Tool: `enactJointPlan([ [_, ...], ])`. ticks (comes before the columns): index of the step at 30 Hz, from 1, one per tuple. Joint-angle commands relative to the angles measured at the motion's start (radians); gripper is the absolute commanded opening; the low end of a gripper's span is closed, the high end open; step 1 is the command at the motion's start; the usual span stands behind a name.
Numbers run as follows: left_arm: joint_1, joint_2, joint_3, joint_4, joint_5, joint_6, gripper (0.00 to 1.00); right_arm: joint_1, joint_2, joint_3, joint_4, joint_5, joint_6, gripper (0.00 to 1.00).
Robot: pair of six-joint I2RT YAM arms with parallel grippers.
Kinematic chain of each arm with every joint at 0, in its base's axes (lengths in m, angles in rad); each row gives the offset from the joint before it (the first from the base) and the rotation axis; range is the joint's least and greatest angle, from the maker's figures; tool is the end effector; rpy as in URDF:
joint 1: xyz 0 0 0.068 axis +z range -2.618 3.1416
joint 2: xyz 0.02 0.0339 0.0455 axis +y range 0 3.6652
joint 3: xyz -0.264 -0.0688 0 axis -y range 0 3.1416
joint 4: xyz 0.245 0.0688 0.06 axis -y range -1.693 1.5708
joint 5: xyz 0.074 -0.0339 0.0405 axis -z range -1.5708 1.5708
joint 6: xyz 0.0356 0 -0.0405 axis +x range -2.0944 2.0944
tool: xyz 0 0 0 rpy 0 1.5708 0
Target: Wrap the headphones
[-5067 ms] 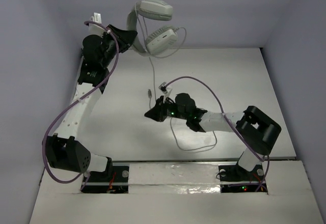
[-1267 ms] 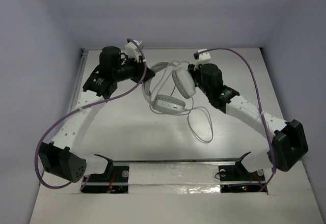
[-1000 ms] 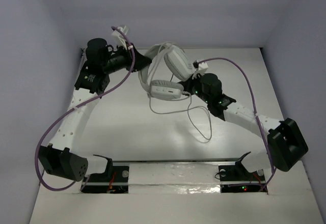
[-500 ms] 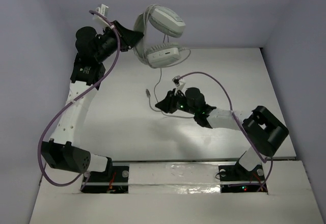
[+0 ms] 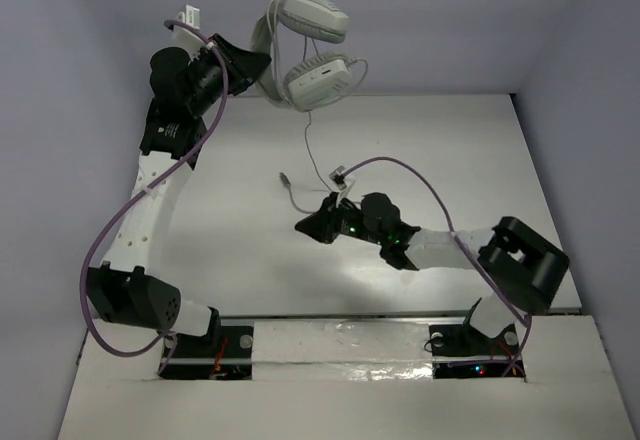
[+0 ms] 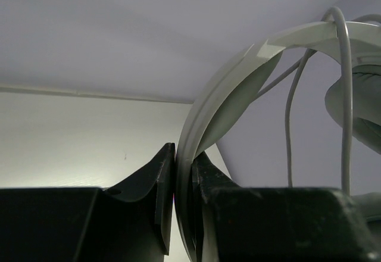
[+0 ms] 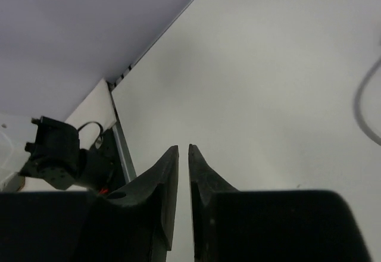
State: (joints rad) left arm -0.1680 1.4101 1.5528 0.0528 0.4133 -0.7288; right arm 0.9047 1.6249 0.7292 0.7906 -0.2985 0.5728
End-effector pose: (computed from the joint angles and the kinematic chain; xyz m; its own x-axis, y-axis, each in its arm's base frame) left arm 0.3095 -0.0670 0.4890 -0.2178 -0.5817 -0.7837 0.5315 0.6028 -0.5951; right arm 0.2029 0.2751 0.2120 -0.5597 0.1261 -0.8190 -0.7483 0.3478 0.5649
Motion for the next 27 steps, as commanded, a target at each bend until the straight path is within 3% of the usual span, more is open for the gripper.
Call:
enactJointPlan([
  [1, 0.001, -0.045, 0.121, 0.052, -0.022, 0.008, 0.00, -0.001, -0.181, -0.075, 0.064, 0.195, -0.042, 0.17],
  [3, 0.001, -0.052, 0.122, 0.051, -0.030, 0.017, 0.00, -0.021, -0.215, -0.067, -0.043, 0.280, -0.088, 0.03],
  [5, 0.001, -0.063, 0.121, 0.050, -0.031, 0.019, 0.00, -0.091, -0.186, 0.007, -0.156, 0.259, -0.105, 0.09],
  [6, 0.001, -0.071, 0.107, 0.053, -0.030, 0.017, 0.00, -0.116, -0.169, 0.022, -0.163, 0.253, -0.109, 0.33],
  [8, 0.001, -0.080, 0.107, 0.048, -0.028, 0.023, 0.00, -0.179, -0.107, 0.061, -0.192, 0.214, -0.134, 0.66],
  [9, 0.001, -0.082, 0.110, 0.042, -0.028, 0.028, 0.00, -0.188, -0.085, 0.114, -0.208, 0.204, -0.184, 0.75],
  [11, 0.001, -0.085, 0.115, 0.035, -0.019, 0.029, 0.00, -0.199, -0.007, 0.179, -0.276, 0.177, -0.235, 0.78],
  [17, 0.001, -0.092, 0.125, 0.036, 0.010, 0.022, 0.00, -0.199, 0.164, 0.335, -0.272, 0.056, -0.280, 0.79],
  [19, 0.001, -0.099, 0.124, 0.036, 0.016, 0.020, 0.00, -0.199, 0.211, 0.369, -0.261, -0.035, -0.278, 0.75],
  [22, 0.001, -0.102, 0.131, 0.030, 0.015, 0.028, 0.00, -0.199, 0.260, 0.383, -0.228, -0.056, -0.248, 0.70],
  [24, 0.001, -0.105, 0.135, 0.030, 0.018, 0.026, 0.00, -0.199, 0.286, 0.394, -0.203, -0.080, -0.238, 0.54],
  [27, 0.001, -0.115, 0.125, 0.045, -0.008, 0.019, 0.00, -0.199, 0.332, 0.375, -0.108, -0.160, -0.168, 0.43],
])
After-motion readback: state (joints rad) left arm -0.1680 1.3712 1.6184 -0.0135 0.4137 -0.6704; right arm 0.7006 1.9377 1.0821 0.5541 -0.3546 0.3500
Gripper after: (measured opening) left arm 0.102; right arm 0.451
